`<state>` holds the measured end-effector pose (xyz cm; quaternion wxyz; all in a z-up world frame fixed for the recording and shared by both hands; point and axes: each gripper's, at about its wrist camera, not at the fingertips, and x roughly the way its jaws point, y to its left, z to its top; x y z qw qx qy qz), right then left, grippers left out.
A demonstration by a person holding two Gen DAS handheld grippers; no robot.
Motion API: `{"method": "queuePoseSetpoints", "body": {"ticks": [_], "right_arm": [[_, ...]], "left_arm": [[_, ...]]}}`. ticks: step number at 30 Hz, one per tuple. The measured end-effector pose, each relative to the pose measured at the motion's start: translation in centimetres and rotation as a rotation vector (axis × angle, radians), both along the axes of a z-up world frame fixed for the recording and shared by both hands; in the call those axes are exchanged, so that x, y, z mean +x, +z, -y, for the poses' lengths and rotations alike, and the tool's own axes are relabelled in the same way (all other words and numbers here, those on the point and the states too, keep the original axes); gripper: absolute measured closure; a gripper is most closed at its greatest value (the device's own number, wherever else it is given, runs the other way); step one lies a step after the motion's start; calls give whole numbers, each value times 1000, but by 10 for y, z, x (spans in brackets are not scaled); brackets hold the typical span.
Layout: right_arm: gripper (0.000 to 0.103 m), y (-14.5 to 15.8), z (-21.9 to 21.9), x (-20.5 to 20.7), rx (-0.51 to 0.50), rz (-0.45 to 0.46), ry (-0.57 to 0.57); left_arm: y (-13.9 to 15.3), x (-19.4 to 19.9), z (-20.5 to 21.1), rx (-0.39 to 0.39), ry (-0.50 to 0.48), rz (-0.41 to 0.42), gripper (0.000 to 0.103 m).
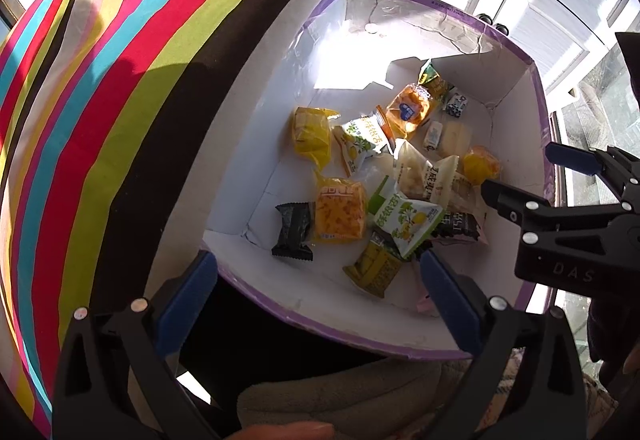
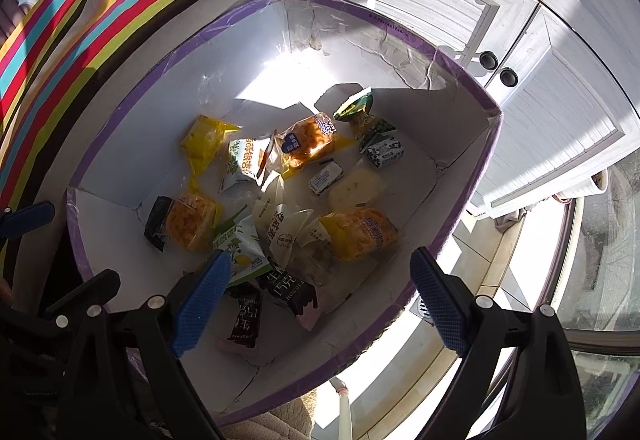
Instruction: Organize snacks
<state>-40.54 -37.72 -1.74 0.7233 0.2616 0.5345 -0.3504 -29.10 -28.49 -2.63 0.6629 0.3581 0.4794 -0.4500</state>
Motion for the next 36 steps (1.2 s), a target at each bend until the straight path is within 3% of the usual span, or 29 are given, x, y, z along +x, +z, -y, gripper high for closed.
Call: {"method": "queuePoseSetpoints", "body": {"ticks": [36], "right_arm": [[15,-2,0,-1,4,3,-2]], "left_arm": [[-4,4,-3,8,1,-27,2]]}}
